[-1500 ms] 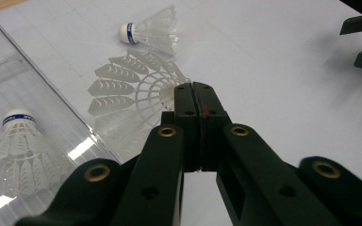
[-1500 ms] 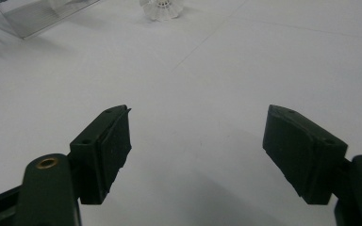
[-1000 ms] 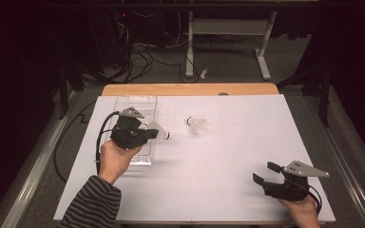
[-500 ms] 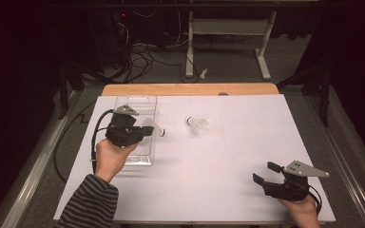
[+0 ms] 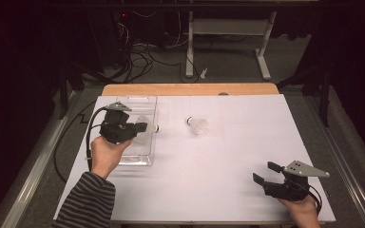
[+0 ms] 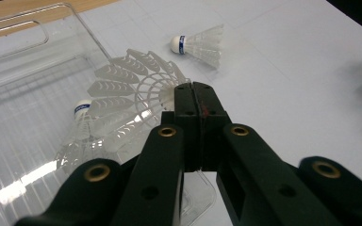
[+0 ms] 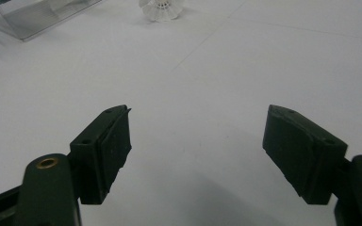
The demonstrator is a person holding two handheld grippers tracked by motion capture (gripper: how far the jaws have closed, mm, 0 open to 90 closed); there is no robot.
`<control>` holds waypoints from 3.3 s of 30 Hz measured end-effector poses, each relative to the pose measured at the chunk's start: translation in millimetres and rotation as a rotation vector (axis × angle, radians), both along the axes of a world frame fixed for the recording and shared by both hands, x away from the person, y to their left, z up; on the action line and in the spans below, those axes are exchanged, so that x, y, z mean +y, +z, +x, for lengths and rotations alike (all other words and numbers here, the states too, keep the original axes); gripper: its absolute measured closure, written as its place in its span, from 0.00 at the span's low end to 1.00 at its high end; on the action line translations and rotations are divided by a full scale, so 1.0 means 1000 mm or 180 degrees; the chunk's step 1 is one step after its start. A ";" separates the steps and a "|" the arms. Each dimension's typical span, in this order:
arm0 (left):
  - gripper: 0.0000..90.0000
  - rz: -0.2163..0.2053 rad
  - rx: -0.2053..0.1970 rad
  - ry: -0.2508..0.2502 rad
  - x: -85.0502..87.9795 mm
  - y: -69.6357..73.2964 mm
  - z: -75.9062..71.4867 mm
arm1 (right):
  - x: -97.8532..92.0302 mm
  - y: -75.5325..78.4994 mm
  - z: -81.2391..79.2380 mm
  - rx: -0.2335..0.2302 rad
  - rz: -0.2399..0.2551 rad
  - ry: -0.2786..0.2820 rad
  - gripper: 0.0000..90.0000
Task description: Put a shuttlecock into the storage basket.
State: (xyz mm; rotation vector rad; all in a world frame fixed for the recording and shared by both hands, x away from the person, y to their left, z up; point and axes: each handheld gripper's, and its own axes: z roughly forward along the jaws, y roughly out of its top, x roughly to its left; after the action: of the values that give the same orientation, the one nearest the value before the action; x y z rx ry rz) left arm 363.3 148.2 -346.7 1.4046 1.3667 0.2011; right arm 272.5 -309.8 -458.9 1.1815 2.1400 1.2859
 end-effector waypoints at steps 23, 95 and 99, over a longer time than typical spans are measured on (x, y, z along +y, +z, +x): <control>1.00 -0.0060 0.0013 0.0287 0.015 -0.004 0.017 | 0.000 0.000 0.000 -0.0011 0.0017 -0.0014 0.27; 0.99 0.0066 0.0269 0.0816 0.027 -0.044 0.071 | 0.000 0.000 0.001 0.0008 0.0014 0.0011 0.27; 0.99 0.0048 0.0277 0.0841 0.027 -0.046 0.073 | 0.000 0.000 0.000 0.0012 0.0016 0.0008 0.27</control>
State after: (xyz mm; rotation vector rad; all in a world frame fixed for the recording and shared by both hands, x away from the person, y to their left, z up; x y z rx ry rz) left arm 436.6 175.0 -392.2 1.2541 1.6252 0.3269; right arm 272.9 -309.9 -459.2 1.1843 2.1427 1.2918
